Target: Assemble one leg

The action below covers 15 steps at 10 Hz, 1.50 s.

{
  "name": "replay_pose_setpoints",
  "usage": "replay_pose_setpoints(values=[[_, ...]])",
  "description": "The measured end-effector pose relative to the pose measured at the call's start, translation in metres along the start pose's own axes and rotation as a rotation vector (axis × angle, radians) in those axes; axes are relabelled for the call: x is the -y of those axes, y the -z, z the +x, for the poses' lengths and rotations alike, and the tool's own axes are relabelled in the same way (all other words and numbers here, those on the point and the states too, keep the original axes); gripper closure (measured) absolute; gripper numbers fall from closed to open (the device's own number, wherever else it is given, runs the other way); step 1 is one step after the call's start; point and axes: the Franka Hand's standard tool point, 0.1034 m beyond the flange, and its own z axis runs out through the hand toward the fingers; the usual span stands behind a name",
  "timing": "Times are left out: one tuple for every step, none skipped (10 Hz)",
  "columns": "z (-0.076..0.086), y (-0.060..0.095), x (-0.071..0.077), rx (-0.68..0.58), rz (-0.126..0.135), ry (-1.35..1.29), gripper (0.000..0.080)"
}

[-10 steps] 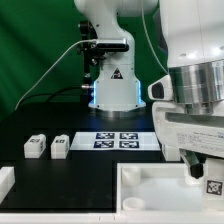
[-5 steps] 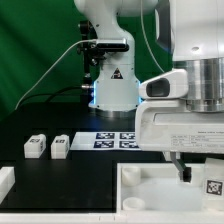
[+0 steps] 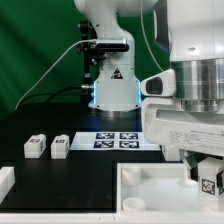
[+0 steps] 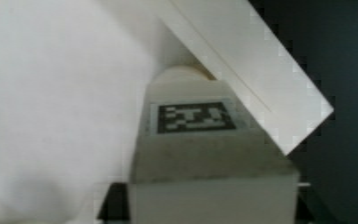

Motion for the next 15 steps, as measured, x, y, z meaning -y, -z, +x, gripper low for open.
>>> replay_pose_setpoints(values=[[0.002,0.002,-0.002,0.030,-0.013,-0.249,0.0506],[-0.003,0.002,-0.003,0.060,-0.031,-0.516,0.0506],[-0.007,0.001,-0.001,0.087,-0.029,-0.816,0.0506],[-0.005,0.001,-0.003,0.106,-0.024,-0.990,0.0506],[-0.004,0.002,-0.004,0.125,-0.028,-1.081,0.0506],[-0.004,0.002,-0.003,0.127,-0.023,-1.159,0.0505],[-0.003,0.002,-0.004,0.125,-0.027,-1.206,0.0502],[-0.002,0.002,-0.005,0.118,-0.032,-1.266,0.0502],[-0.002,0.003,-0.006,0.116,-0.032,-1.244,0.0502],[-0.003,0.001,-0.006,0.116,-0.034,-1.230,0.0416],[-0.003,0.001,-0.006,0.116,-0.035,-1.230,0.0416],[-0.006,0.000,-0.006,0.113,-0.028,-1.227,0.0226],[-0.018,0.000,-0.009,0.109,-0.027,-1.217,0.0174],[-0.026,0.005,-0.009,0.113,-0.029,-1.208,0.0174],[-0.029,0.011,-0.007,0.117,-0.022,-1.203,0.0154]])
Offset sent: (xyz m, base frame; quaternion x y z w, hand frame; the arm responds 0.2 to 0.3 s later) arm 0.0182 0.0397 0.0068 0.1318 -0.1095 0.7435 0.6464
